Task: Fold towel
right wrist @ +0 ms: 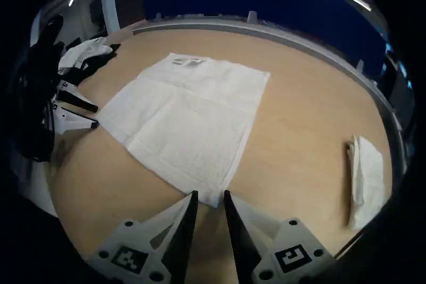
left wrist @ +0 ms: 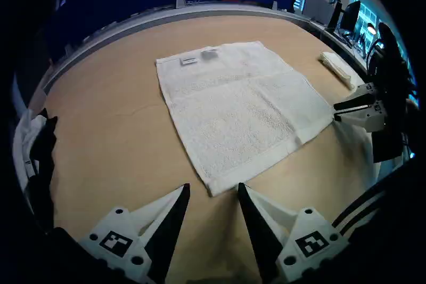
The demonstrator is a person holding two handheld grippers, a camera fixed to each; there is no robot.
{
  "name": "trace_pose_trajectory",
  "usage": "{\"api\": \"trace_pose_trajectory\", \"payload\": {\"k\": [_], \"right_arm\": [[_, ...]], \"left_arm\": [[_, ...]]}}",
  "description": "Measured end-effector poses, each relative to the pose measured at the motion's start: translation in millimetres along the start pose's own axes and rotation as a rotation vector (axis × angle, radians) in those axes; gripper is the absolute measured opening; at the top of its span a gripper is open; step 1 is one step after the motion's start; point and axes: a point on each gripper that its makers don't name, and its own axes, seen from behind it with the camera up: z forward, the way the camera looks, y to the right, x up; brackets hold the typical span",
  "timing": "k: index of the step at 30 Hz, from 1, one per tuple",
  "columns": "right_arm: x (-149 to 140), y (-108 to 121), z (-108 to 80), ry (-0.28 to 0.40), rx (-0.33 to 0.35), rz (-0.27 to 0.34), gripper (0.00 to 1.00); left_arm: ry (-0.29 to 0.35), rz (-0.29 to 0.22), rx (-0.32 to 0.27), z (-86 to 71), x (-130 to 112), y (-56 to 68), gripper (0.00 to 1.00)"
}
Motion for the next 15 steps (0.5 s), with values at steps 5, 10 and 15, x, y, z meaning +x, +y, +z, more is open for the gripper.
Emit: {"api": "trace_pose_trajectory", "payload": {"k": [5, 10, 15], "right_arm": [[-3.1, -1.3, 2.0, -0.003, -0.005, -0.003, 0.37], [-2.3, -0.9, 2.9, 0.0, -0.008, 0.011, 0.34], [-2.7, 0.4, 2.4, 0.0, -0.016, 0.018, 0.27]], "left_arm": [[-0.002, -0.004, 0.006, 0.5, -0.4, -1.2, 0.56], [-0.005, 0.011, 0.016, 1.3, -2.0, 0.6, 0.52], [-0.008, 0.021, 0.032, 0.7, -1.7, -0.5, 0.4]]}}
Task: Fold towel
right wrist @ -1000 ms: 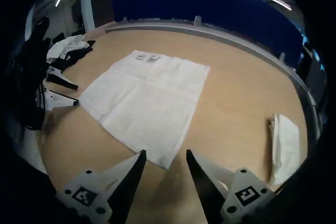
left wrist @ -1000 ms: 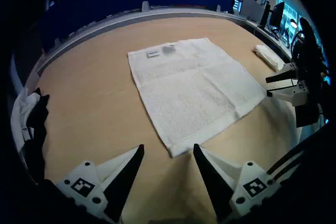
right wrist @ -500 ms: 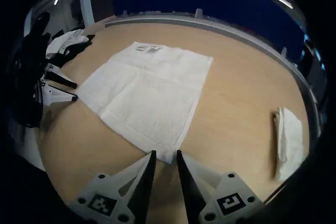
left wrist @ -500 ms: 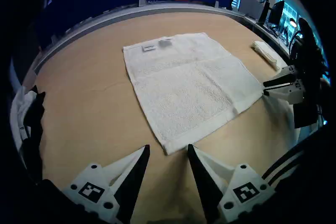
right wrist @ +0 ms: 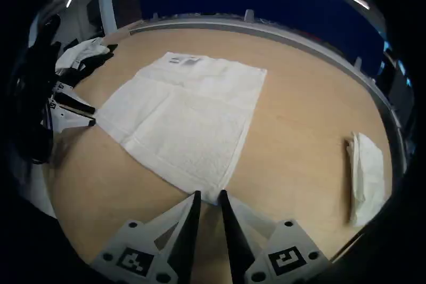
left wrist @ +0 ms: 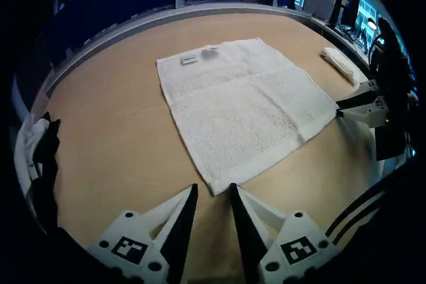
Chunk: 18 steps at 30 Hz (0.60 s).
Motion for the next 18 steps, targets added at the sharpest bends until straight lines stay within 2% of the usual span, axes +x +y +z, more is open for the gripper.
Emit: {"api": "trace_pose_trajectory", "payload": {"k": [6, 10, 18], "right_arm": [[-1.6, -1.1, -1.4, -0.006, 0.004, 0.014, 0.17], [-1.5, -1.9, -1.7, -0.01, 0.008, 0.029, 0.14], [2.9, -4.5, -3.6, 0.001, 0.009, 0.032, 0.11]], "left_arm": [[0.0, -0.016, 0.018, -0.1, 0.8, -4.0, 0.16], [0.003, -0.014, 0.03, -0.8, 0.8, -3.7, 0.1], [0.001, -0.028, 0.016, -3.0, 0.4, 0.2, 0.09]]}}
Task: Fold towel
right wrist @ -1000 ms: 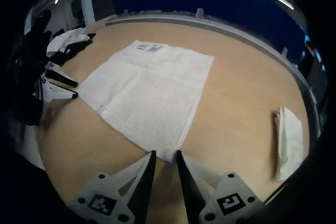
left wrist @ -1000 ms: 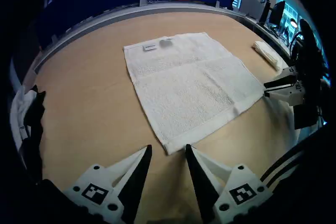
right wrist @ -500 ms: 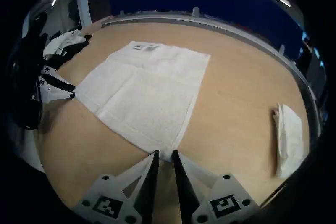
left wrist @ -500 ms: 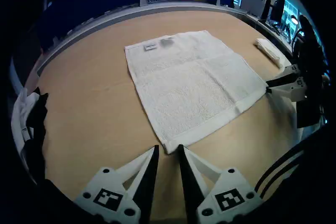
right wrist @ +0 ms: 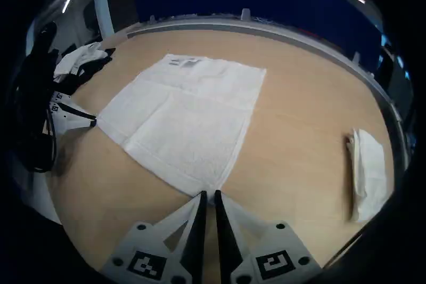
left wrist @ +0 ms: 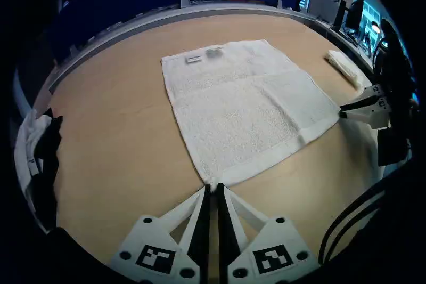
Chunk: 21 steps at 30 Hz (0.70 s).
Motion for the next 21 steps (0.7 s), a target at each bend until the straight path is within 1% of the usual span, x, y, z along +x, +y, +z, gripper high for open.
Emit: {"api": "trace_pose_trajectory", "payload": {"k": [4, 9, 15, 21], "right_arm": [[3.7, -1.2, -2.7, 0.006, 0.003, 0.002, 0.11], [13.4, -2.4, -10.1, 0.024, 0.008, 0.003, 0.11], [31.2, -3.7, -25.8, 0.056, 0.011, -0.008, 0.11], [49.7, -5.9, -45.3, 0.091, 0.015, -0.003, 0.11]], "left_arm": [[0.002, -0.021, -0.009, -2.5, 0.5, 1.0, 0.08], [0.014, -0.032, -0.01, -11.9, 5.0, 1.7, 0.08], [0.03, -0.049, -0.021, -29.3, 12.6, 4.7, 0.08], [0.048, -0.081, -0.044, -50.7, 22.6, 9.3, 0.08]]}}
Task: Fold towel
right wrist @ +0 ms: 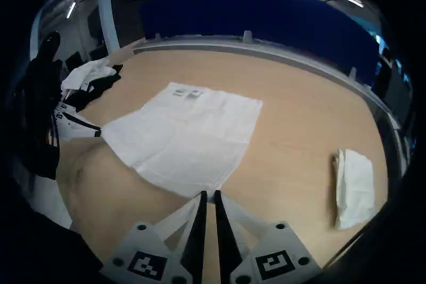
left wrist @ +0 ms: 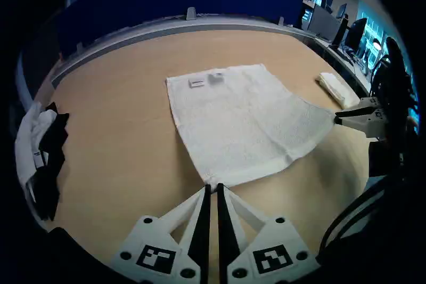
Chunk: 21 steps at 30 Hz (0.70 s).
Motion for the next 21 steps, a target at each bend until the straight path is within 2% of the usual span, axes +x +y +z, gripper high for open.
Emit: {"api": "trace_pose_trajectory", "payload": {"k": [6, 12, 21], "right_arm": [[15.9, -4.0, -17.8, 0.032, -0.002, 0.008, 0.11], [30.3, -5.9, -34.9, 0.069, -0.006, 0.031, 0.11], [32.0, 1.5, -33.7, 0.057, -0.015, 0.044, 0.11]], "left_arm": [[0.019, -0.03, -0.014, -16.8, 11.5, 2.8, 0.08], [0.035, -0.08, -0.034, -30.6, 20.7, 6.9, 0.08], [0.036, -0.117, -0.035, -31.5, 27.6, 7.0, 0.08]]}}
